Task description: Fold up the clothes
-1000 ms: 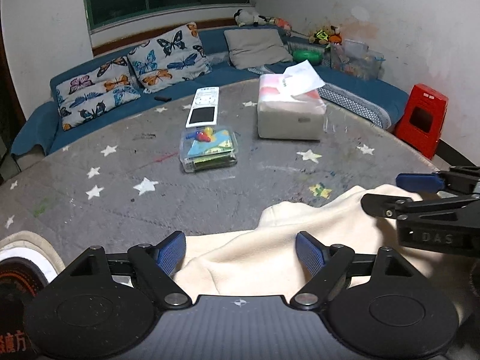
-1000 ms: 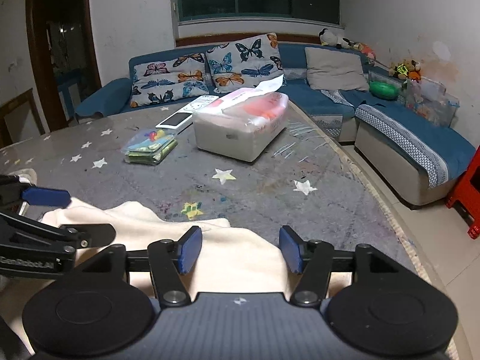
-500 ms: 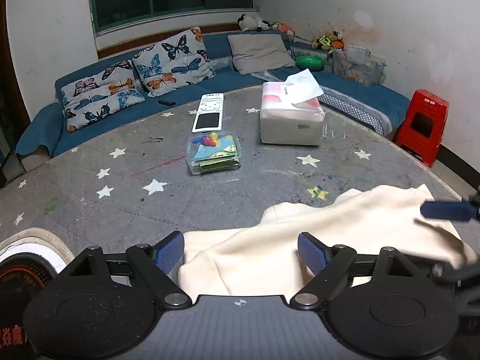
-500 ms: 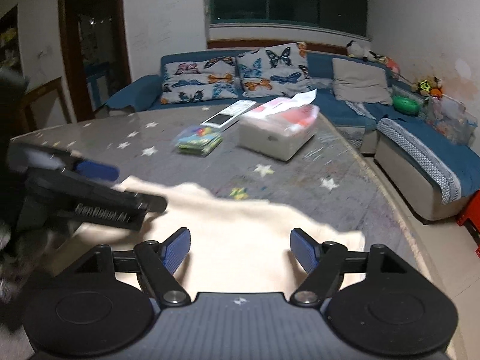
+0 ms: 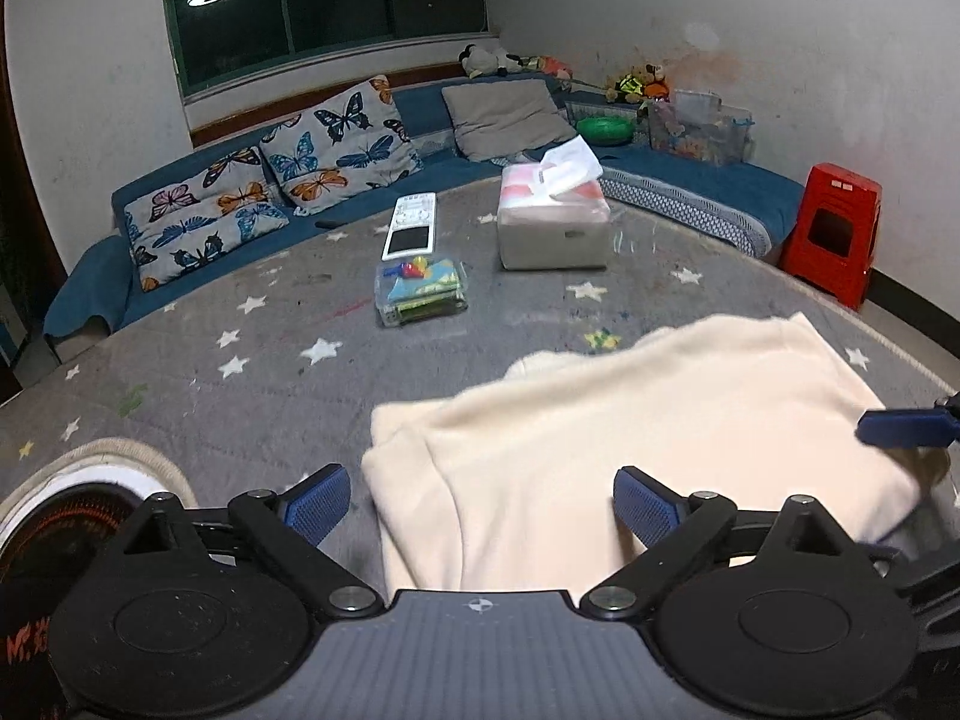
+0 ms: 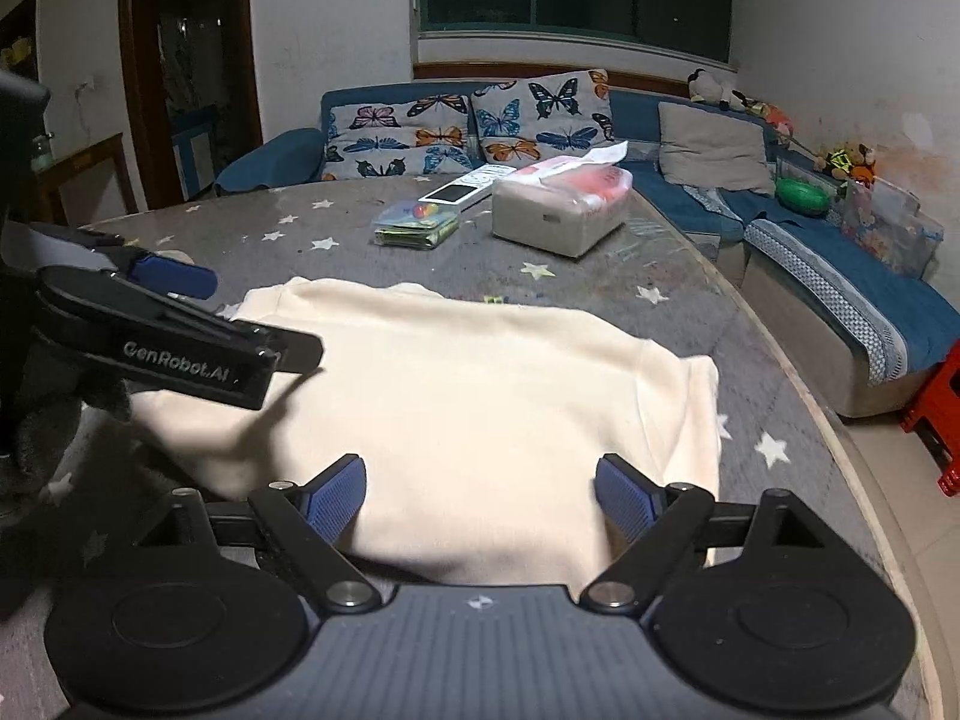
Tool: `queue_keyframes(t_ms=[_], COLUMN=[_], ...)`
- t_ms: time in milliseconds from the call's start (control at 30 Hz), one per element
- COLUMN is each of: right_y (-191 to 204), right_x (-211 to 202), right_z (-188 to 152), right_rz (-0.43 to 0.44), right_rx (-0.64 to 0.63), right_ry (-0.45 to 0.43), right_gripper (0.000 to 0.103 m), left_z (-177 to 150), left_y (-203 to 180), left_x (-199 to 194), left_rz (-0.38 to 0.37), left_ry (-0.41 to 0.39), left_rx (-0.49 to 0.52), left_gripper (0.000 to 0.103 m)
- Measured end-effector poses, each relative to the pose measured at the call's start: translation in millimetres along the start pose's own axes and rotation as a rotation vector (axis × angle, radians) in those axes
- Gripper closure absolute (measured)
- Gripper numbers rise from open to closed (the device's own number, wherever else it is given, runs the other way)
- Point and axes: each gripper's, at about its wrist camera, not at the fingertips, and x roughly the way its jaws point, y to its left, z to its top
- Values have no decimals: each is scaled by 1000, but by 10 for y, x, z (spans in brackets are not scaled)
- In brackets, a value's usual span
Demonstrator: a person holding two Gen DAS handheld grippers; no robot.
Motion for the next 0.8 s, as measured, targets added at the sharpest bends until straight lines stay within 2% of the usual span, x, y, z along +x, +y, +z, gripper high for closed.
queue_keyframes(t_ms=[200,300,467,800], right_y=[5,14,25,82], right_x=[-168,-241,-341,-461], right_z=[-55,-92,-153,-288], right_rz=[-1,-12,-30,-61], right_rx=[25,41,63,99], right_ry=[-22,-28,-37,-26], right_gripper=[10,4,0,0], left_z=[-111,-182,-316,-552], left_y=[6,-7,-19,-7], left_x=[-160,-248,-394,-674], left_rz=[-5,-4,-5,-4], left_ry=[-7,-12,-16,-22], left_rx=[-19,-18,-18,-50], left_gripper=[4,2,0,0])
